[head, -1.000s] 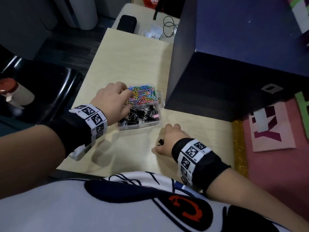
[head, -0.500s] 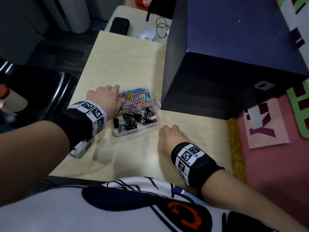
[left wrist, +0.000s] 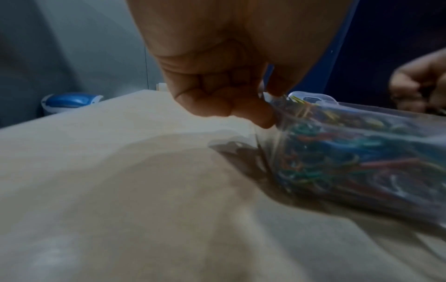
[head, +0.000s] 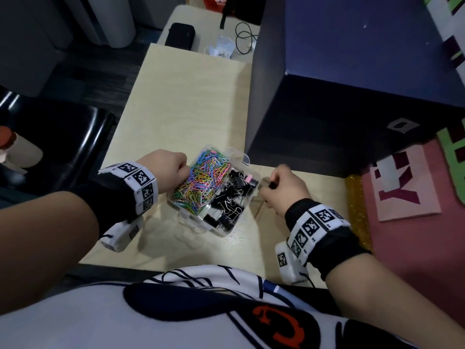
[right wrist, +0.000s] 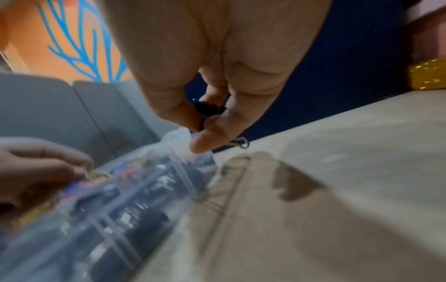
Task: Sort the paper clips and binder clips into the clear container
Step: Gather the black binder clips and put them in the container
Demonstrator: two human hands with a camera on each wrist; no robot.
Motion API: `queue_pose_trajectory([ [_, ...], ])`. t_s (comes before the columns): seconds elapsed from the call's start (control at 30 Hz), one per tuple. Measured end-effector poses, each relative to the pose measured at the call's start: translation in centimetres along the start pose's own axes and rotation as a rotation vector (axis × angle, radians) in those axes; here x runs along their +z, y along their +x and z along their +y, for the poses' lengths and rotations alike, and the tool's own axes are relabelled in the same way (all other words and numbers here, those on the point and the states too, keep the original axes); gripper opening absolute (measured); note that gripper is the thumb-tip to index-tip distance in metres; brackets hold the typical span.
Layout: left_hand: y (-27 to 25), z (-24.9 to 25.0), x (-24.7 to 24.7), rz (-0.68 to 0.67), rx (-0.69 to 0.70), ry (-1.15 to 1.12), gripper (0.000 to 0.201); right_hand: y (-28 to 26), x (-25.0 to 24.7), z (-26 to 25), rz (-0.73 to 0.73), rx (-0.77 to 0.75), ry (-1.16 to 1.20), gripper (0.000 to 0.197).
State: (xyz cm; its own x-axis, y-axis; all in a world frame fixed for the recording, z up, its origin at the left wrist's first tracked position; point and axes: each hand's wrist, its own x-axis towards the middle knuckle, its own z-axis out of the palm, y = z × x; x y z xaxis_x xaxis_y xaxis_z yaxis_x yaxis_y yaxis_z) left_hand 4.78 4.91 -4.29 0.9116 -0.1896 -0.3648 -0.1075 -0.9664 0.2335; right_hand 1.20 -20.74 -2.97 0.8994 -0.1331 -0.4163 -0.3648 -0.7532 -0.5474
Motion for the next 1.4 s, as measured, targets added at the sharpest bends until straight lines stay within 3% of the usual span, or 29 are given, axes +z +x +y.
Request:
queue_pose_trajectory([
  [0.07, -0.1, 0.3, 0.0, -0.036, -0.006, -0.027, 0.026, -0.4, 0.0, -1.2, 0.038, -0.110, 0.071, 0.022],
  [0.13, -0.1, 0.7, -0.1, -0.098, 0.003, -0.026, 0.029, -0.6, 0.3, -2.4, -0.024, -0.227, 0.050, 0.020],
  [0.23, 0.1, 1.2, -0.3, -0.185, 0.012, -0.006, 0.032, -1.0, 0.5, -3.2, -0.129, -0.312, -0.198, 0.016],
  [0.33, 0.0, 1.6, -0.5, -0.233, 0.003, -0.021, 0.034, -1.1, 0.4, -3.1, -0.026, -0.317, -0.308, 0.018],
  [0.4, -0.2, 1.8, -0.6, -0.244, -0.001, -0.037, 0.035, -1.1, 0.7, -3.0, -0.021, -0.321, -0.327, 0.026],
  [0.53, -0.5, 2.0, -0.5, -0.269, -0.008, -0.067, 0.042, -2.1, 2.5, -3.1, -0.214, -0.391, -0.548, 0.052],
  [0.83, -0.8, 2.2, -0.3, -0.311, -0.036, -0.148, 0.050, -2.7, 2.2, -2.4, -0.134, -0.346, -0.564, 0.033],
  [0.97, -1.0, 1.9, 0.2, -0.323, -0.067, -0.217, 0.047, -2.7, 3.3, -1.6, -0.203, -0.383, -0.671, 0.040],
  [1.1, -1.1, 2.0, 0.7, -0.320, -0.097, -0.286, 0.045, -2.8, 3.1, -1.1, -0.094, -0.390, -0.606, 0.040],
  [1.27, -1.4, 2.6, 0.9, -0.302, -0.126, -0.296, 0.043, -2.8, 2.0, 0.6, 0.157, -0.202, -0.497, 0.035],
  [1.4, -1.7, 2.9, 1.0, -0.271, -0.153, -0.293, 0.043, -1.8, 0.8, 1.8, 0.016, -0.052, -0.456, 0.039],
])
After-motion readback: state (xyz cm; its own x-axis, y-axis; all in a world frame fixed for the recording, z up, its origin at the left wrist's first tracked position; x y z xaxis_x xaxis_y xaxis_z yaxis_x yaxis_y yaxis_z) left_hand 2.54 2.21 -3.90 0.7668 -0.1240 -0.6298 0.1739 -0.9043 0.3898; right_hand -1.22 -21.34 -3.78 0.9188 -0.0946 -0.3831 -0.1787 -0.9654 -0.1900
